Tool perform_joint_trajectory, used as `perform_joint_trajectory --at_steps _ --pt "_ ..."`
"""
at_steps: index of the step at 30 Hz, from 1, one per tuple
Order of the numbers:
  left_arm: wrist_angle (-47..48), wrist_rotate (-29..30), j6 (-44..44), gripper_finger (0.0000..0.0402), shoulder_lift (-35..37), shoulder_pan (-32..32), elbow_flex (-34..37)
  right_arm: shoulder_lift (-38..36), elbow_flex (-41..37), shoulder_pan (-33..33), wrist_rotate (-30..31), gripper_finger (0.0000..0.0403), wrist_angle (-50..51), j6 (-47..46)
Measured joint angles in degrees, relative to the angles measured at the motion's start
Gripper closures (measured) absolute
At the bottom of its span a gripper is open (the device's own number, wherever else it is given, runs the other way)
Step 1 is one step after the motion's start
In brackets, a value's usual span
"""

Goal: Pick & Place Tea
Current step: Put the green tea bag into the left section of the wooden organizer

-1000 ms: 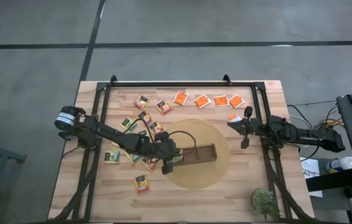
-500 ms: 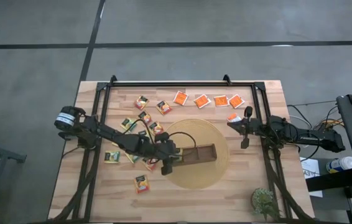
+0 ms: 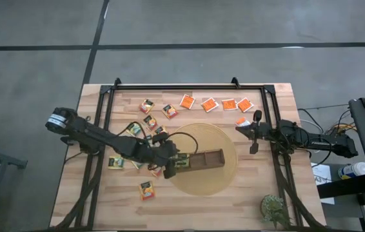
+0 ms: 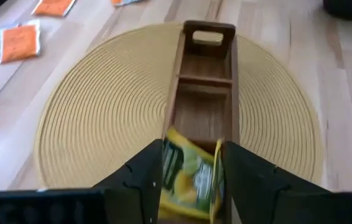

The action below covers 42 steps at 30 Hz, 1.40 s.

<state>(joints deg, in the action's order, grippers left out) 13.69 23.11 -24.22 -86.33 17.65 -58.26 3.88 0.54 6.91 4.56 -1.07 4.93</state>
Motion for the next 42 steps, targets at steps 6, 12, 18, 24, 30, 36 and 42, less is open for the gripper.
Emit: perform_joint_trajectory --at_steps 6,12,18,24,30,36,42 --pt "12.7 3.1 -12.3 0.0241 2.3 2.3 0.3 0.0 0.0 0.0 0.0 0.0394 0.0 0.0" --pt "23.2 5.1 -22.0 0.0241 2.8 5.8 0.3 0.0 0.0 0.0 0.0 0.0394 0.0 0.0" --pt "30.2 7.7 -29.9 0.0241 2.5 9.3 0.7 0.0 0.0 0.0 0.0 0.0394 0.0 0.0" --pt "31.4 7.5 -35.7 0.0241 2.4 10.4 5.1 0.0 0.0 0.0 0.0 0.0394 0.0 0.0" --pt "31.9 6.2 -40.4 0.0241 2.6 10.4 11.3 0.0 0.0 0.0 0.0 0.0394 0.0 0.0" --pt "31.7 1.7 -42.0 0.0241 2.9 10.3 14.7 0.0 0.0 0.0 0.0 0.0394 0.0 0.0" --pt "29.5 -1.2 -41.9 0.0241 2.9 10.3 16.3 0.0 0.0 0.0 0.0 0.0394 0.0 0.0"
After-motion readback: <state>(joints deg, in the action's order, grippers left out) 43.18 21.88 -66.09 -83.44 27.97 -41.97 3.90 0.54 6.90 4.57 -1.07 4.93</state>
